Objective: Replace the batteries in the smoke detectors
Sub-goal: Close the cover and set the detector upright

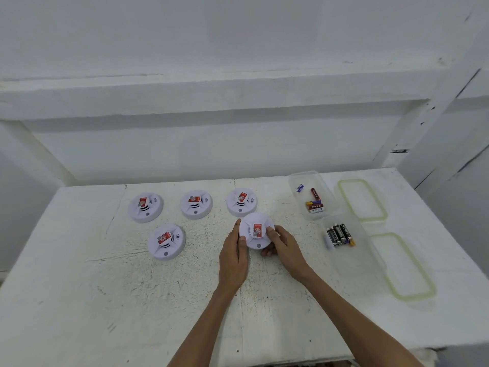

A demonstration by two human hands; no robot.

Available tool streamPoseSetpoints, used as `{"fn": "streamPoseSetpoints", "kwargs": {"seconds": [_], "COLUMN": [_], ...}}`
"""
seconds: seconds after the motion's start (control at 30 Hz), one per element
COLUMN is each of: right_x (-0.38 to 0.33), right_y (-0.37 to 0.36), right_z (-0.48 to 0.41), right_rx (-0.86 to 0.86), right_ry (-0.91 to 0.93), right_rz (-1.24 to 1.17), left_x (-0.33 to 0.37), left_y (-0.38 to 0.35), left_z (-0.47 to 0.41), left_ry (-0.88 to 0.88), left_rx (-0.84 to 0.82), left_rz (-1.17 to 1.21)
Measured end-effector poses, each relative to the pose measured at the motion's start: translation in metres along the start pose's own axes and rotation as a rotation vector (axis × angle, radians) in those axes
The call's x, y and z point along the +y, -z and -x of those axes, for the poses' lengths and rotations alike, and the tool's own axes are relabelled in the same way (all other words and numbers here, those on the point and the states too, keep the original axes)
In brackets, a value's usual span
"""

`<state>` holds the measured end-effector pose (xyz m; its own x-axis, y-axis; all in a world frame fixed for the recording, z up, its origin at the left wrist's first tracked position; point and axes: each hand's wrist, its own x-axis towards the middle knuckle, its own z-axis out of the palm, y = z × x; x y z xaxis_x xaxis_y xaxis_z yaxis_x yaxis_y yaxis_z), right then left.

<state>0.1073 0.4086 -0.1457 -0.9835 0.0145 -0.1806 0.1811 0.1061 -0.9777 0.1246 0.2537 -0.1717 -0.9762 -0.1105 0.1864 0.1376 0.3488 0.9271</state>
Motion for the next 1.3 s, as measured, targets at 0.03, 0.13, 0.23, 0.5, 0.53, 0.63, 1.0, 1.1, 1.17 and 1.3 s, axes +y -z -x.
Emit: {"fn": "streamPoseSetpoints", "kwargs": {"seconds": [0.03, 0.13, 0.23, 0.5, 0.53, 0.63, 1.0, 1.1, 1.17, 1.3], "right_x": [0.000, 0.000, 0.000, 0.001, 0.001, 0.001, 0.002, 0.001, -0.001, -0.006], "right_y": [0.000, 0.000, 0.000, 0.000, 0.000, 0.000, -0.004, -0.009, -0.015, -0.034], "right_z": [0.000, 0.000, 0.000, 0.000, 0.000, 0.000, 0.001, 0.000, -0.002, -0.005], "right_rx": [-0.001, -0.001, -0.005, -0.004, -0.003, -0.002, 0.018, 0.005, -0.004, -0.036], "right_ry": [0.001, 0.001, 0.001, -0.003, -0.003, -0.002, -0.024, -0.024, -0.017, 0.045], "right_rz": [0.001, 0.005, 0.001, -0.007, -0.007, -0.004, 0.035, 0.050, 0.072, 0.159], "left_x": [-0.001, 0.000, 0.002, 0.006, 0.007, 0.008, 0.009, 0.017, 0.015, -0.011], "left_y": [0.000, 0.000, 0.000, 0.002, 0.002, 0.003, 0.006, 0.017, 0.026, 0.045], "left_z": [0.000, 0.000, 0.001, 0.001, 0.001, 0.001, 0.001, 0.001, -0.001, -0.004], "left_ry": [0.001, 0.007, 0.013, 0.020, 0.016, 0.016, 0.062, 0.028, -0.004, -0.014], "left_rx": [-0.001, 0.001, 0.000, -0.002, -0.003, -0.004, -0.032, -0.089, -0.091, -0.010], "left_rz": [-0.001, -0.002, 0.002, 0.003, 0.004, 0.007, 0.099, 0.166, 0.104, -0.020]}}
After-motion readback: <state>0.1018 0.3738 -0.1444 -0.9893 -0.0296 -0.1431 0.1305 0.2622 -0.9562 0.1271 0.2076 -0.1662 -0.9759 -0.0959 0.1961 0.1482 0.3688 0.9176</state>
